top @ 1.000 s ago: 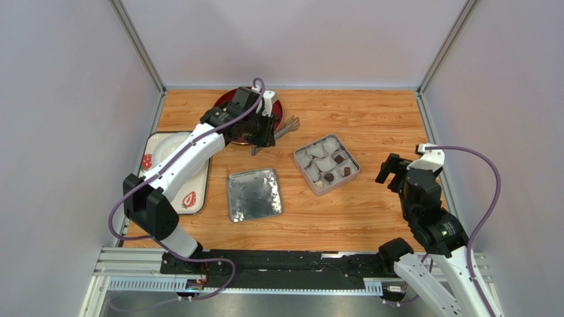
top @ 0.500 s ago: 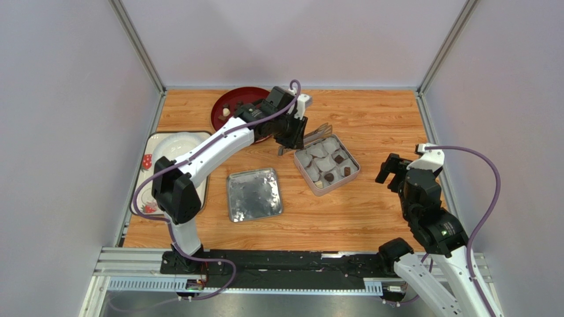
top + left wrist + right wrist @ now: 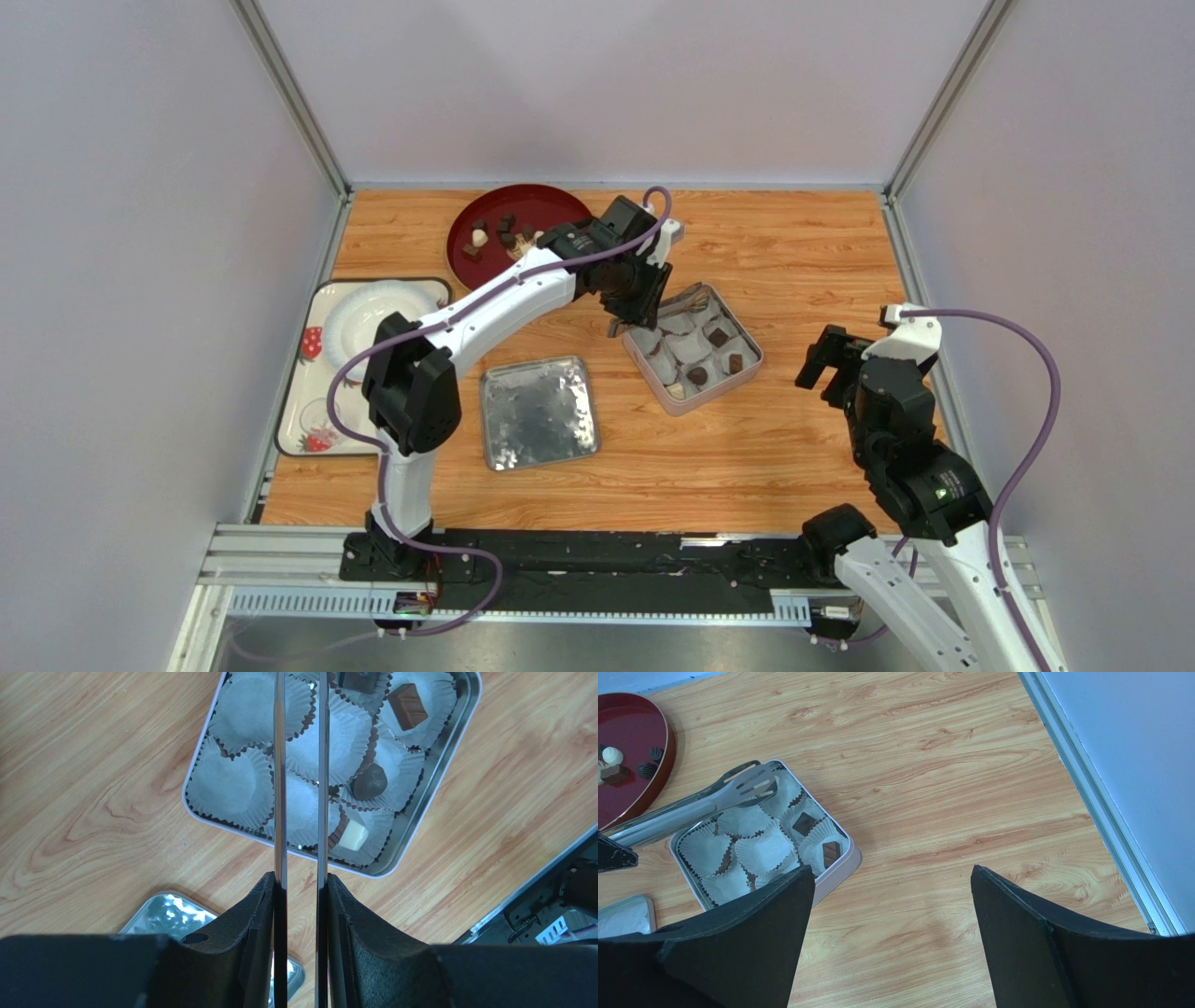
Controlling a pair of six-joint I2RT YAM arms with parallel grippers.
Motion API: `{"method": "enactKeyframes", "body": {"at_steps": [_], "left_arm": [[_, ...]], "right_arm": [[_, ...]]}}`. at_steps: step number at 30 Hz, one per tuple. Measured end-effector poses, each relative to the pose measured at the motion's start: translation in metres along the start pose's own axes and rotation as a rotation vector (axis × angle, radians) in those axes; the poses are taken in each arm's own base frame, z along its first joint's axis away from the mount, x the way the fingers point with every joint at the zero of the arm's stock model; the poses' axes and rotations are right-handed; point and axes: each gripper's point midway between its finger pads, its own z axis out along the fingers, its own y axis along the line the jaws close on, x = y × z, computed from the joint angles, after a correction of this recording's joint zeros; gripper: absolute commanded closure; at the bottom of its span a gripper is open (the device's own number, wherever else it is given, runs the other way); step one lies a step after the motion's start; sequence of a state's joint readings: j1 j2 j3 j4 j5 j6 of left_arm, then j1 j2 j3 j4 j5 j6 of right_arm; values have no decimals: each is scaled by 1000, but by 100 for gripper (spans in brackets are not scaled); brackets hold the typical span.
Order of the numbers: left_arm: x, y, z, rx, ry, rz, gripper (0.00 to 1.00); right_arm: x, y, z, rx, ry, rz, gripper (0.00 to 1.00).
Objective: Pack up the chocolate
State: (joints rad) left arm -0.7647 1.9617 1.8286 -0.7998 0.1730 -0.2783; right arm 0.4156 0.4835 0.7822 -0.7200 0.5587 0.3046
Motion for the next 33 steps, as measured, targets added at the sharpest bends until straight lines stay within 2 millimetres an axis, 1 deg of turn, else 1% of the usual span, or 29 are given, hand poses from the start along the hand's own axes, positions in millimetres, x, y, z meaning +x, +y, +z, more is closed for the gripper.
{"method": "enactKeyframes", "body": {"at_steps": [5, 9, 14, 23, 27, 33], "left_arm": [[2, 3, 11, -9, 19, -2, 63], [1, 4, 16, -11, 23, -1, 60], [2, 5, 17, -15, 25, 0, 58], [-5, 3, 14, -10, 6, 3, 56], [-6, 2, 14, -9, 5, 3, 57], [-7, 4, 13, -21, -2, 4, 63]], "right_arm": [[0, 0, 0, 0, 0, 0, 14], [0, 0, 0, 0, 0, 0, 14], [0, 0, 0, 1, 2, -1, 14], [1, 0, 1, 1, 5, -4, 14], [1, 1, 1, 1, 5, -4, 14], [1, 1, 1, 1, 5, -4, 14]]}}
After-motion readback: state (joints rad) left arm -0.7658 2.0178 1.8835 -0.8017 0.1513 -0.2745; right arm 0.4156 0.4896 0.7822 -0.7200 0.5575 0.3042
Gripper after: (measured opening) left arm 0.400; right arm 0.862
